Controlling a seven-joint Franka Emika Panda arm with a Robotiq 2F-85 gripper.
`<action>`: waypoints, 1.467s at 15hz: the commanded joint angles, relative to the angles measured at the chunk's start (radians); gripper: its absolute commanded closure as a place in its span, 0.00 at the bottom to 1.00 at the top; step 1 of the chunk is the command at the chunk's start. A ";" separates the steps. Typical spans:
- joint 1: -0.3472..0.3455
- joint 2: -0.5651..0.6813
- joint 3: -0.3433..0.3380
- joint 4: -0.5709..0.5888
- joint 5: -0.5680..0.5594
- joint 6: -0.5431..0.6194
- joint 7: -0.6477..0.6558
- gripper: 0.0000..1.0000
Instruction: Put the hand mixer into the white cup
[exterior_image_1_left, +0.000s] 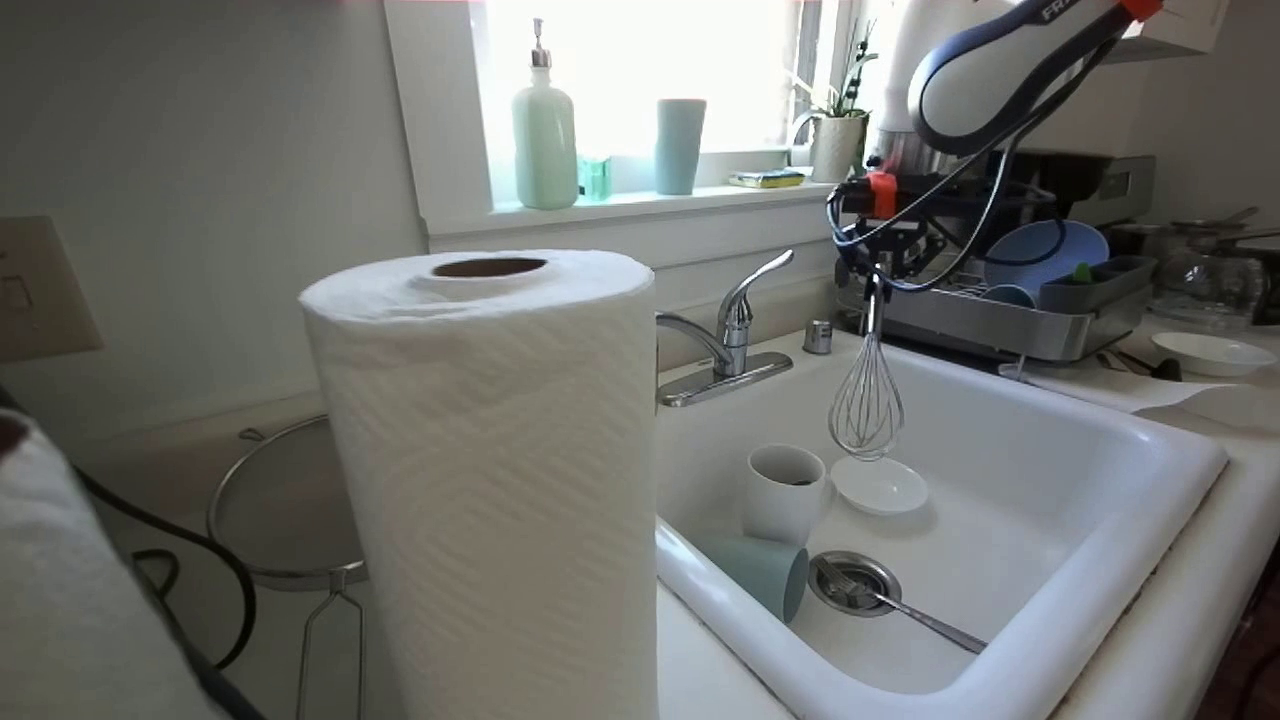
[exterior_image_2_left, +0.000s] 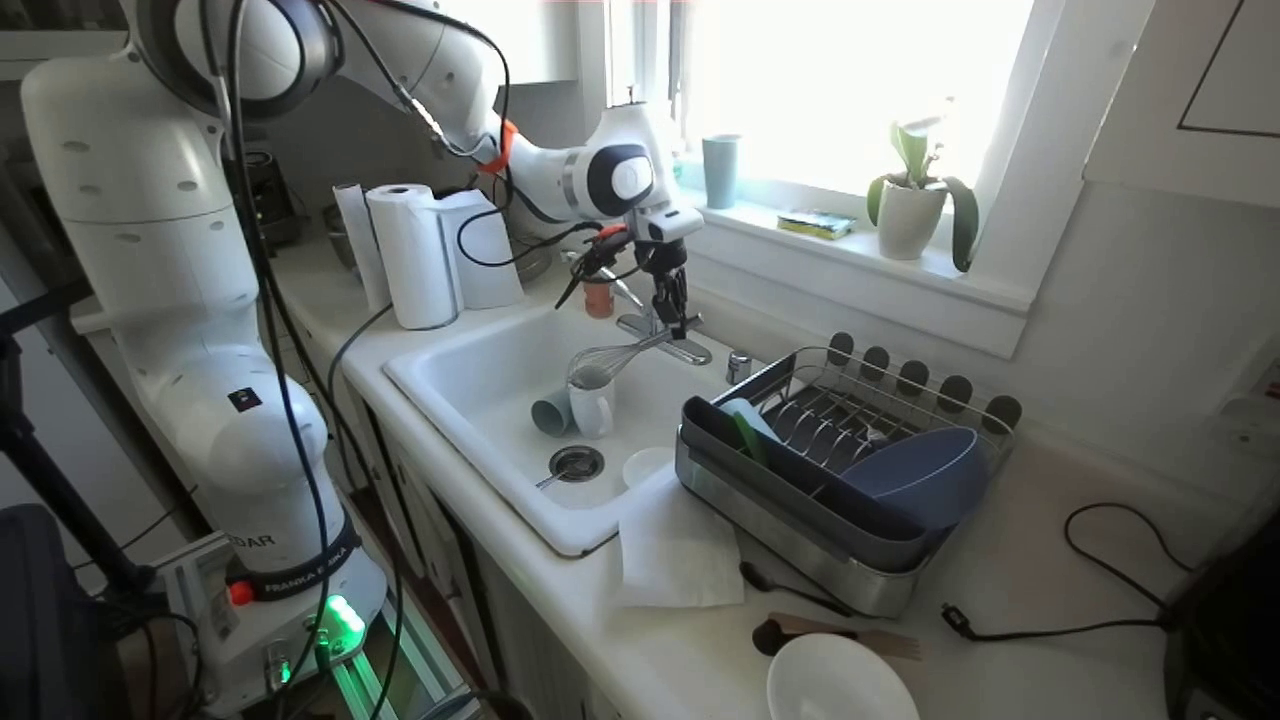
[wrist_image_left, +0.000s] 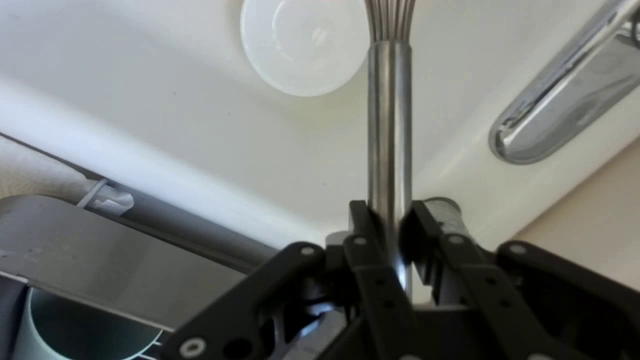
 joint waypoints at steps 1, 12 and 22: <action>-0.027 -0.061 0.084 -0.028 -0.134 0.055 0.170 0.94; -0.006 0.019 0.212 0.008 -0.557 0.122 0.631 0.94; 0.016 0.066 0.245 0.008 -0.633 0.013 0.697 0.94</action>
